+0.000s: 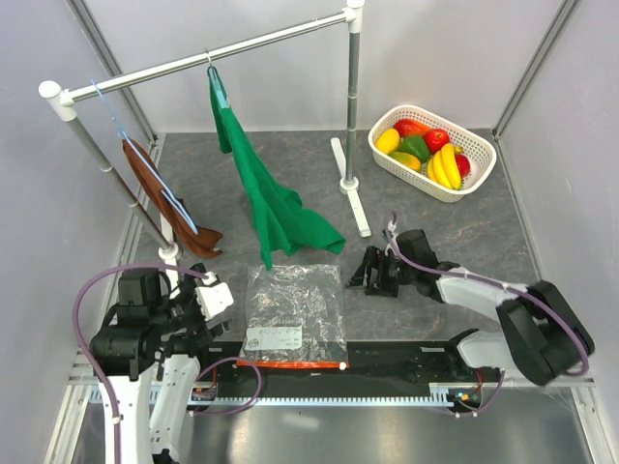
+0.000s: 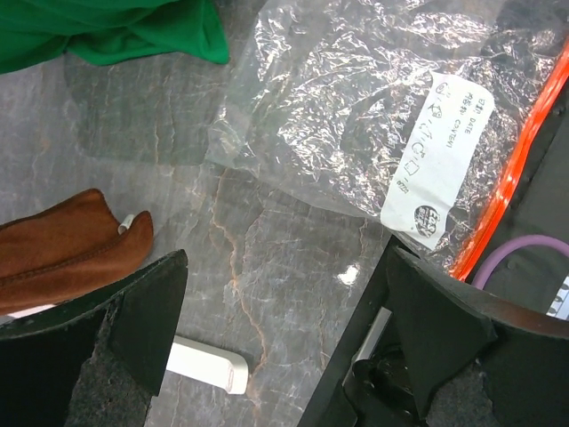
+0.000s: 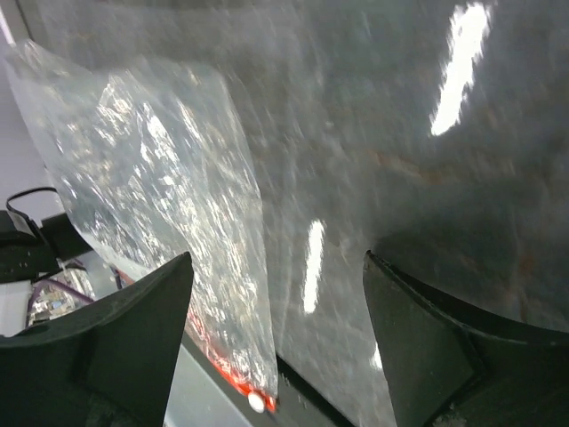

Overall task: Place the food in the zip-top bag and seal the zipper
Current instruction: Pick up the zipper food storage bag at the center of the board.

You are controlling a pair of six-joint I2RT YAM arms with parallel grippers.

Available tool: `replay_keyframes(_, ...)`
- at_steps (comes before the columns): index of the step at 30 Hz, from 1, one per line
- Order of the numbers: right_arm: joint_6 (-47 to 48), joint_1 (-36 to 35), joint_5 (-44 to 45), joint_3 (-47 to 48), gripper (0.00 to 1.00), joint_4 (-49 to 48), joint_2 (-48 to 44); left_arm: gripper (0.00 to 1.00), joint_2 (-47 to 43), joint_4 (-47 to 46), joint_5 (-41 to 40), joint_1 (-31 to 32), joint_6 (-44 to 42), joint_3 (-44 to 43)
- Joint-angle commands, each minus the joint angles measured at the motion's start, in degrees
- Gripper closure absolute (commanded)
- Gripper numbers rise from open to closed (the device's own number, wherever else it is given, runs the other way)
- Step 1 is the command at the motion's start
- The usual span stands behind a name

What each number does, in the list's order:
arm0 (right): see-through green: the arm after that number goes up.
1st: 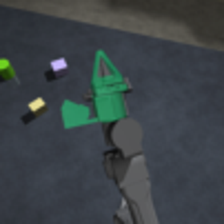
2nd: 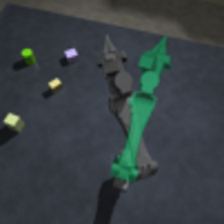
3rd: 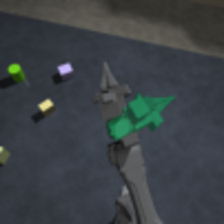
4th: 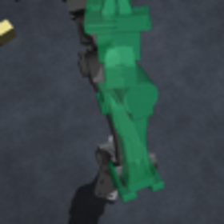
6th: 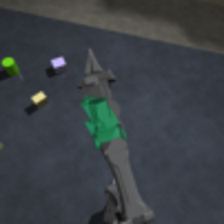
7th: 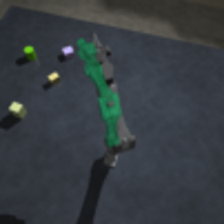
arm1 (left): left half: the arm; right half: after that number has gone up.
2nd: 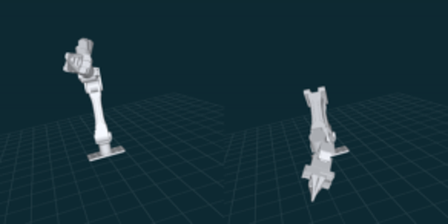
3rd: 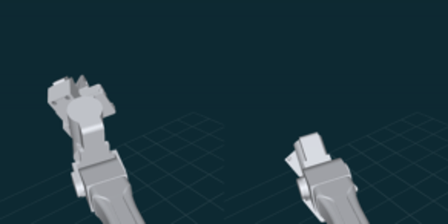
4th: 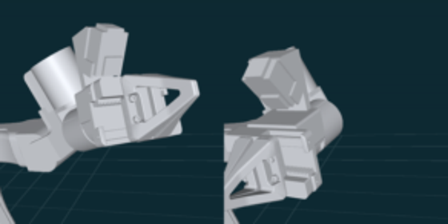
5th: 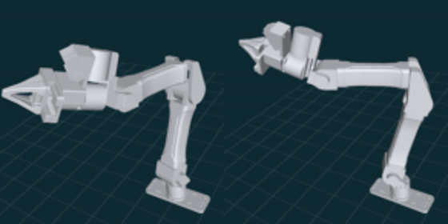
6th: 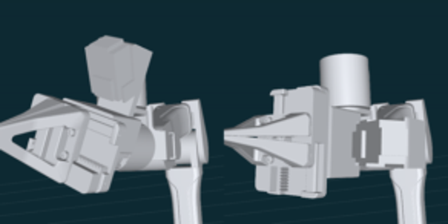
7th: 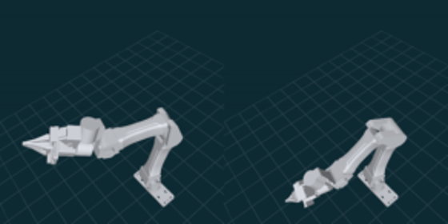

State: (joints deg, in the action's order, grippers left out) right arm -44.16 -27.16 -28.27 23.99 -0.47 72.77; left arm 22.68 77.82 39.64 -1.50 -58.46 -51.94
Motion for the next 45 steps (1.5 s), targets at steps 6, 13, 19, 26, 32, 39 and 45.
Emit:
replay_keyframes(6, 3.3, -2.5, -3.3, 6.4, 0.20, -19.9, 21.2, 0.01, 1.5, -0.4, 3.0, -0.2, -7.9, 2.6)
replay_keyframes(13, 1.1, -4.8, -3.9, 8.1, 0.38, -21.1, 24.2, 0.01, 4.4, 0.3, 5.0, -0.1, -10.0, 3.9)
replay_keyframes(19, 2.6, -3.1, -4.6, 9.2, 0.92, -12.6, 21.8, 0.01, 10.5, 1.8, 7.1, -0.1, -15.6, 6.3)
replay_keyframes(26, 4.4, 4.7, -5.7, 10.0, 1.00, -6.7, 15.9, 0.00, 13.4, -0.9, 4.3, 0.7, -25.5, 10.3)
replay_keyframes(32, 14.7, 10.5, -4.7, 15.9, 1.00, 8.6, 14.6, 0.01, 18.2, -11.1, -0.9, 13.7, -16.0, 11.1)
replay_keyframes(39, 19.4, 14.3, -4.3, 22.0, 1.00, 14.7, 18.0, 0.07, 32.1, -27.7, -10.5, 40.1, 4.8, 9.6)
replay_keyframes(45, 26.0, 19.8, -2.1, 25.7, 1.00, 23.3, 20.8, 0.12, 35.7, -37.4, -23.1, 58.3, 15.8, 9.8)
